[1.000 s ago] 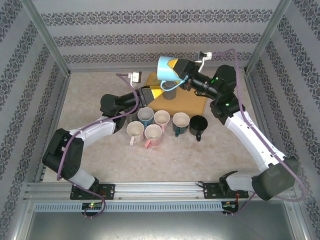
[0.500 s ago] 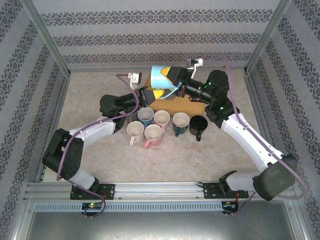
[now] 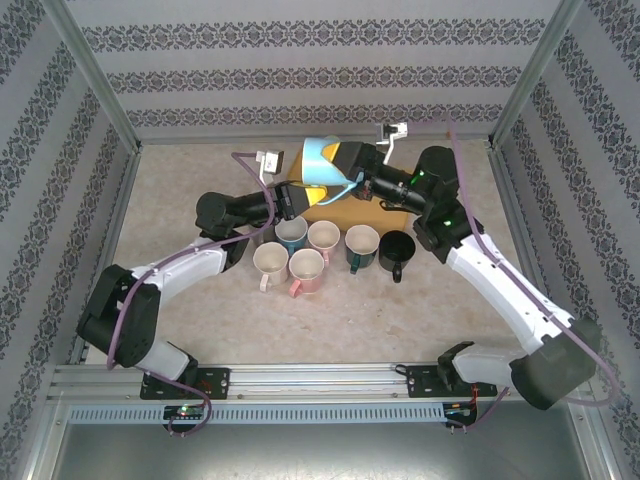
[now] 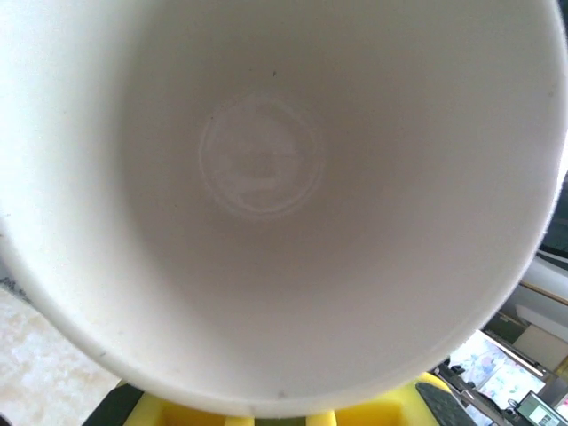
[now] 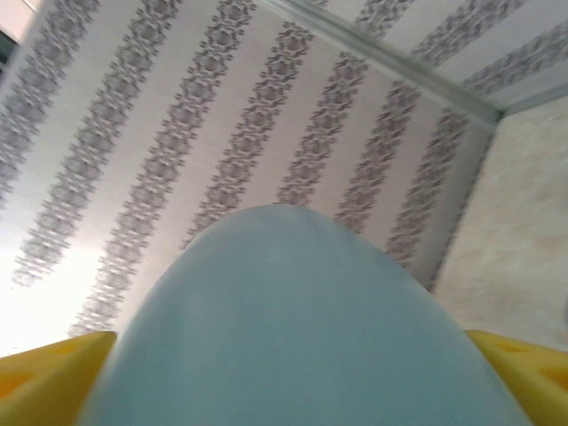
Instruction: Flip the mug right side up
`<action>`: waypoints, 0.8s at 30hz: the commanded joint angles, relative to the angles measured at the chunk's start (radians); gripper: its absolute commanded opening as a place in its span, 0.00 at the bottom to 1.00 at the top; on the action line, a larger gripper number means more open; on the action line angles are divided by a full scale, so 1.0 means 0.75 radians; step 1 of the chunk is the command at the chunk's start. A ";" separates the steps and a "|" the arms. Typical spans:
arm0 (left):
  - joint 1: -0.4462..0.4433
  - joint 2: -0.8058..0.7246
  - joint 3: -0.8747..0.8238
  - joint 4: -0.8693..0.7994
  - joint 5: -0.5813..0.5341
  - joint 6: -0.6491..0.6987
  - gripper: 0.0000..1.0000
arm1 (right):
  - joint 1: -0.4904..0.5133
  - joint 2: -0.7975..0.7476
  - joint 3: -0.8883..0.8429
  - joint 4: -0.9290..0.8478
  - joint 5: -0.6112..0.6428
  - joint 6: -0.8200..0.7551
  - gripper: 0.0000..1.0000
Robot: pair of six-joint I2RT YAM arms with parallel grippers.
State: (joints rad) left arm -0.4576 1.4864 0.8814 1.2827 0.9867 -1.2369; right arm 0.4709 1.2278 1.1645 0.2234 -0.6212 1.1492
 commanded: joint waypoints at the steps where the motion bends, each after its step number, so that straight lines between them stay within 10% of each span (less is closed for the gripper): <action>1: 0.006 -0.152 -0.001 -0.090 -0.024 0.171 0.00 | -0.065 -0.118 0.065 -0.233 0.092 -0.238 0.98; 8: -0.027 -0.467 0.070 -1.041 -0.136 0.718 0.00 | -0.267 -0.300 0.053 -0.664 0.319 -0.515 0.98; 14: -0.290 -0.534 0.319 -2.083 -0.557 1.278 0.00 | -0.307 -0.376 0.129 -1.007 0.651 -0.755 0.97; 24: -0.822 -0.262 0.481 -2.645 -1.251 1.311 0.00 | -0.308 -0.422 0.110 -1.185 0.967 -0.742 0.97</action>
State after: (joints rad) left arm -1.0084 1.2579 1.1957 -0.5632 0.2466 -0.2947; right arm 0.2501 0.9413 1.2598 -0.6178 0.0078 0.6167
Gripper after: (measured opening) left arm 0.146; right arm 0.972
